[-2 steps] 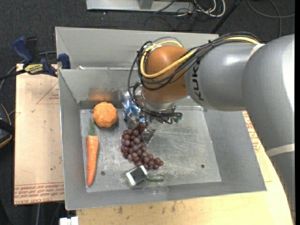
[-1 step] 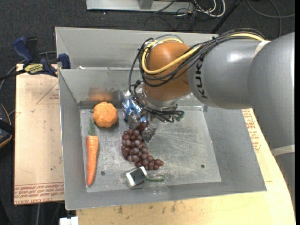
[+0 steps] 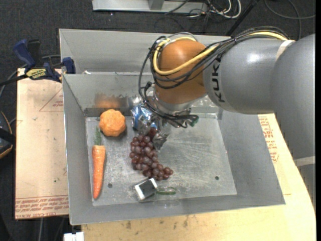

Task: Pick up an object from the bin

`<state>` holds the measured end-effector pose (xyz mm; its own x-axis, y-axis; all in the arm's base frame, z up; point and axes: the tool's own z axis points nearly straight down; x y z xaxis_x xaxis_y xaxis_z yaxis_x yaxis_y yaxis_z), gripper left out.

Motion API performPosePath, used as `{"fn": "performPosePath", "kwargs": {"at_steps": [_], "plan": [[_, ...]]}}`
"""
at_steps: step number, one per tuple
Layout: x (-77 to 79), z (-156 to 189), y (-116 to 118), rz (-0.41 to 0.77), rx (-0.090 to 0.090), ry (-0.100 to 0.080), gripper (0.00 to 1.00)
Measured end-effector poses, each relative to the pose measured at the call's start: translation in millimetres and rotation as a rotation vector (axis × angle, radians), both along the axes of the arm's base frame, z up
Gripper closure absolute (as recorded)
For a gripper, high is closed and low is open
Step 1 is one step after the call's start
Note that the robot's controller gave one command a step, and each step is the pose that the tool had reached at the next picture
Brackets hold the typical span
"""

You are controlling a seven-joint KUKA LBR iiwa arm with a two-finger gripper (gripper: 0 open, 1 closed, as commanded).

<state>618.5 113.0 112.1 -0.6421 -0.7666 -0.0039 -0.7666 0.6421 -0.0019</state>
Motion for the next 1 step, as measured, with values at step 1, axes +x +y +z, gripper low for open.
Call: {"fn": "performPosePath", "kwargs": {"at_steps": [1], "plan": [[0.0,7.7,0.0,-0.001,0.0,0.0,1.0]]}}
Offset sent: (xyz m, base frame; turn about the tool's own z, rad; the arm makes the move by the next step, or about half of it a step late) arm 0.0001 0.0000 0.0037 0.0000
